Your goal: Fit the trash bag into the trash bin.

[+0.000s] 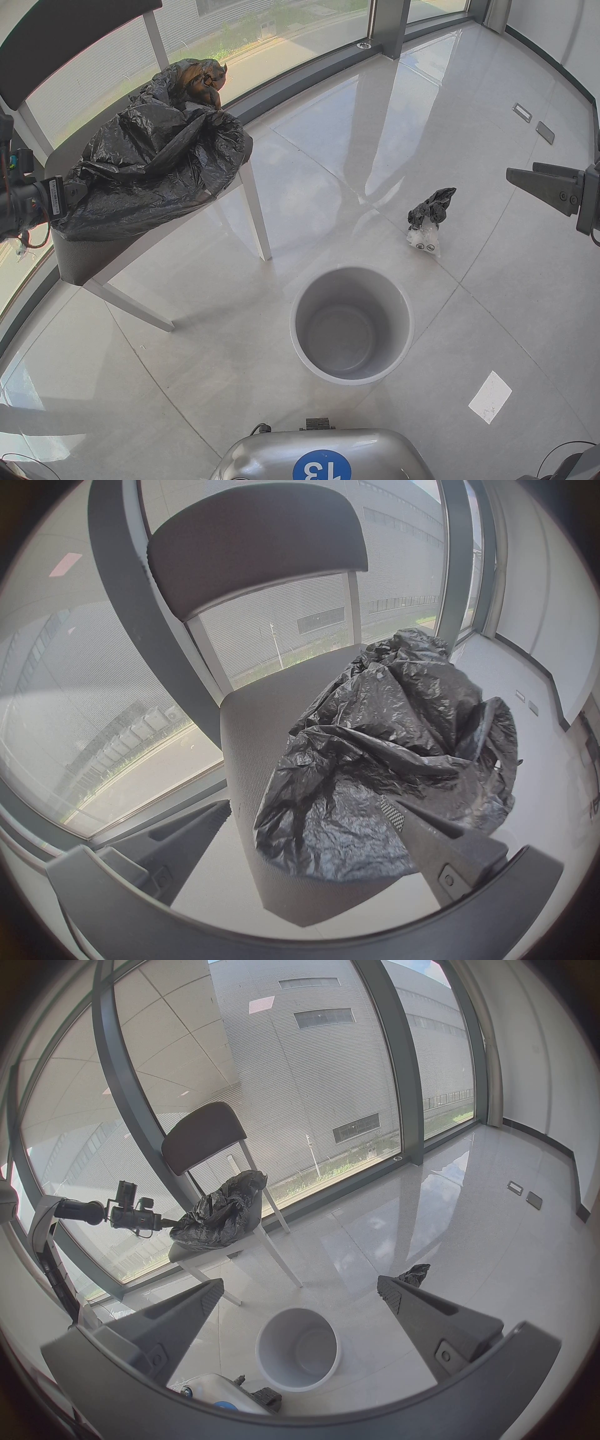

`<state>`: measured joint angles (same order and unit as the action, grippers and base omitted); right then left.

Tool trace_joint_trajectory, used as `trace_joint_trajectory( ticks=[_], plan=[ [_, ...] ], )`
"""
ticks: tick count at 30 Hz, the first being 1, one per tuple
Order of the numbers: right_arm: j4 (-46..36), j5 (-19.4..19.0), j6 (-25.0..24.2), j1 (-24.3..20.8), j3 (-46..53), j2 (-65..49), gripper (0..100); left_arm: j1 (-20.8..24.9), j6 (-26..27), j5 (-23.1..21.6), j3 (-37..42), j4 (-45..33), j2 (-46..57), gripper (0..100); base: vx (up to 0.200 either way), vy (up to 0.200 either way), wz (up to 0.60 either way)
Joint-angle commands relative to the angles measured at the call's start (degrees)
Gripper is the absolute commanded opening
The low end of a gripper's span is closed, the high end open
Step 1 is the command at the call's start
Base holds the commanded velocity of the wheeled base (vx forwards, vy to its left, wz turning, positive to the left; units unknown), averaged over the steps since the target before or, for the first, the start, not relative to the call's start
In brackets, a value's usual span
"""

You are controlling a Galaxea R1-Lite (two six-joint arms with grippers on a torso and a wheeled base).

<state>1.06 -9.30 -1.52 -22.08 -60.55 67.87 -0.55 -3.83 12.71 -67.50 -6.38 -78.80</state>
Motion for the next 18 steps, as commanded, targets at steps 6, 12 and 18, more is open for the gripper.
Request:
trace_joint_trajectory(
  ticks=[6, 12, 18],
  plan=[
    [0.3, -0.1, -0.2, -0.4, 0.2, 0.1, 100, -1.4, 0.2, 0.9, -3.3, 0.6, -6.9, 100, 0.000, 0.000, 0.00],
    [1.7, 0.0, -0.4, -0.4, 0.6, 0.1, 100, -3.3, 0.3, 1.0, -4.7, 0.6, -8.1, 100, 0.000, 0.000, 0.00],
    [1.7, 0.0, -0.4, -0.4, 1.1, -0.3, 100, -4.1, 0.2, 0.6, -4.5, 0.6, -8.2, 100, 0.000, 0.000, 0.00]
  ],
)
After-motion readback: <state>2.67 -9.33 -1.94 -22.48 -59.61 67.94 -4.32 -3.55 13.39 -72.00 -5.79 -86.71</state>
